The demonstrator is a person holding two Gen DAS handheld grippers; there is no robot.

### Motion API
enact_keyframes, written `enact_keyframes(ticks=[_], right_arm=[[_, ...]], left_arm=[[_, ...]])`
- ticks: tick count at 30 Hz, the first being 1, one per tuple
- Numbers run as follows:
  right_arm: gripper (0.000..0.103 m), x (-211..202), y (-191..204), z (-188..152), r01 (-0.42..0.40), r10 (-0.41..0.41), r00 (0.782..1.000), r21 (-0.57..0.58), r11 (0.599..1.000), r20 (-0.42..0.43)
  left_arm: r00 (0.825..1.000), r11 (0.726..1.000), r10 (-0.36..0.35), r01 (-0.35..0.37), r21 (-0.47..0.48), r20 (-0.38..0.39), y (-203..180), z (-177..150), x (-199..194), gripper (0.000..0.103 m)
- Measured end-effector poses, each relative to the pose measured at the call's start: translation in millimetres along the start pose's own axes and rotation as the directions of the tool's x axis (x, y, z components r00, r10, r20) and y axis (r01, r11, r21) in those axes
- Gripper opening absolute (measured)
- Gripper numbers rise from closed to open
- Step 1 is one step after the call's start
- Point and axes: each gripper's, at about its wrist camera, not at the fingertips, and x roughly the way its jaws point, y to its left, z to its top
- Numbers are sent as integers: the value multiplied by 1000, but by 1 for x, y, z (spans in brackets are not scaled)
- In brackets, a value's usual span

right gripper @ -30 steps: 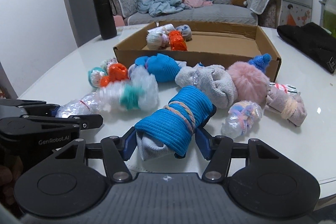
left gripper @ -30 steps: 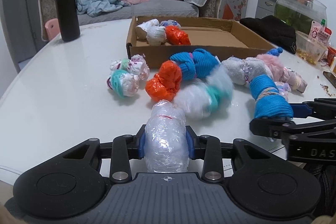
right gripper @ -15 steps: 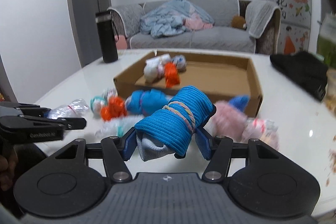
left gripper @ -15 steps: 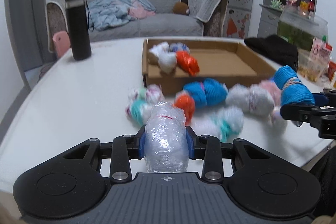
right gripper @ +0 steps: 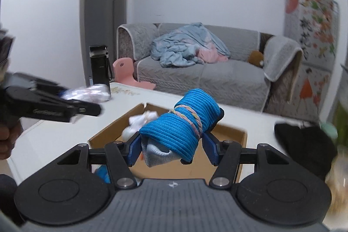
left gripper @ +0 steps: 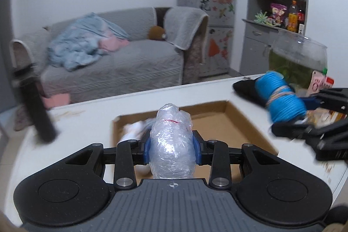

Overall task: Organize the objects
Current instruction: 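Lower both held bundles into the box in a row and open both tools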

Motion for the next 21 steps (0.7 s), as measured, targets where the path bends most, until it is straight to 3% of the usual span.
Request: enact_keyframes(ticks=[5,10,14,21], right_arm=[[55,57,-26,12,-28,24,997,-61,998,-69],[55,119,-33,-1,-56,39,983,-90,994,-179],[55,160,-26,-13,-75,41,969,-132,988,-244],[55,191,-19,-15,-90,39,955,-161,983,-293]], left_arm=[[996,999,-39,37,-28,-74,-13,31,81,43],[984,997,-38,26,-71,-176,-11,25,155,43],[976,998,-14,1,-61,-217,-6,17,190,43],[971,998,-6,-9,-63,-240,3,10,218,43]])
